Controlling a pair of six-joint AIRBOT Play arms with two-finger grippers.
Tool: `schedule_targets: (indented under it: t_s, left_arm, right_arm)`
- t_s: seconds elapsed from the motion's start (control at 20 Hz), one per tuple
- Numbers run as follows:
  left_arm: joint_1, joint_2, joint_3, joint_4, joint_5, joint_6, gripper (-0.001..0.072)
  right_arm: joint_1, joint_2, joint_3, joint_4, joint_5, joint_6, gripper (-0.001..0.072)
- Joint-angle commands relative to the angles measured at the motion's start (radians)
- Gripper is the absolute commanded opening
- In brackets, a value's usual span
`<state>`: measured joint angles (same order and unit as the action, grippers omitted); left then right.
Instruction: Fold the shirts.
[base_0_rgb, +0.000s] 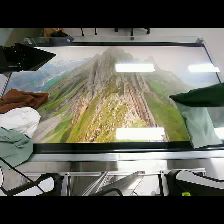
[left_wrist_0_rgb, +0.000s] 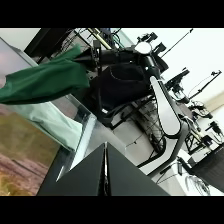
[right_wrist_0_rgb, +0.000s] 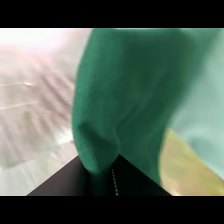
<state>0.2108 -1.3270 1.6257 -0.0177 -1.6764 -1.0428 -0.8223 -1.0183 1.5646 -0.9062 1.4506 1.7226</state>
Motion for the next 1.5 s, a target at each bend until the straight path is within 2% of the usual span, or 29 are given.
schedule_targets:
  t_s: [0.0,0.25,0.3,0.4,0.55,0.75,0.8,0.85,0.9,0.95,1.1,1.2,1.3,1.45]
  left_arm:
    - [0.000,0.000,0.000,0.001,0.000,0.018,0.0023]
    - [0.000,-0.001,0.000,0.001,-0.001,0.033,0.0023]
    - [0.000,-0.001,-0.001,0.001,-0.002,0.033,0.0024]
    - [0.000,-0.001,-0.001,0.001,-0.009,0.033,0.0024]
    - [0.000,-0.001,0.000,0.000,-0.018,0.032,0.0023]
    - [0.000,-0.001,0.000,0.000,-0.018,0.032,0.0023]
    - [0.000,-0.001,0.000,0.000,-0.018,0.032,0.0023]
    - [0.000,-0.001,0.000,0.000,-0.017,0.032,0.0024]
    - [0.000,-0.001,-0.001,0.000,-0.016,0.032,0.0024]
    - [0.000,-0.001,0.000,0.000,-0.013,0.032,0.0023]
    - [0.000,0.000,0.000,0.022,0.058,0.031,0.0022]
    - [-0.012,0.016,-0.001,0.171,0.101,0.014,0.0020]
    - [-0.063,0.067,-0.054,0.337,0.119,-0.014,0.0020]
    - [-0.179,0.219,-0.319,0.443,0.211,-0.014,0.0020]
  right_arm:
    - [-0.052,0.035,-0.001,-0.182,0.137,0.123,0.0028]
    - [-0.101,0.049,-0.066,-0.343,0.237,0.133,0.0036]
    - [-0.101,0.047,-0.087,-0.367,0.244,0.131,0.0109]
    - [-0.101,0.034,-0.102,-0.406,0.253,0.095,0.0636]
    - [-0.100,0.032,-0.099,-0.436,0.221,0.096,0.0649]
    - [-0.098,0.032,-0.091,-0.378,0.164,0.095,0.0642]
    - [-0.097,0.032,-0.092,-0.335,0.144,0.095,0.0549]
    - [-0.097,0.032,-0.092,-0.272,0.117,0.092,0.0390]
    - [-0.097,0.032,-0.092,-0.193,0.089,0.056,0.0180]
    - [-0.093,0.033,-0.092,-0.102,0.057,0.011,0.0031]
    - [-0.003,0.041,-0.092,0.004,-0.033,-0.054,0.0028]
    - [0.142,0.062,-0.114,0.002,-0.084,-0.106,0.0028]
    - [0.356,0.108,-0.211,0.000,-0.143,-0.170,0.0028]
    - [0.725,0.212,-0.481,-0.065,-0.303,-0.206,0.0028]
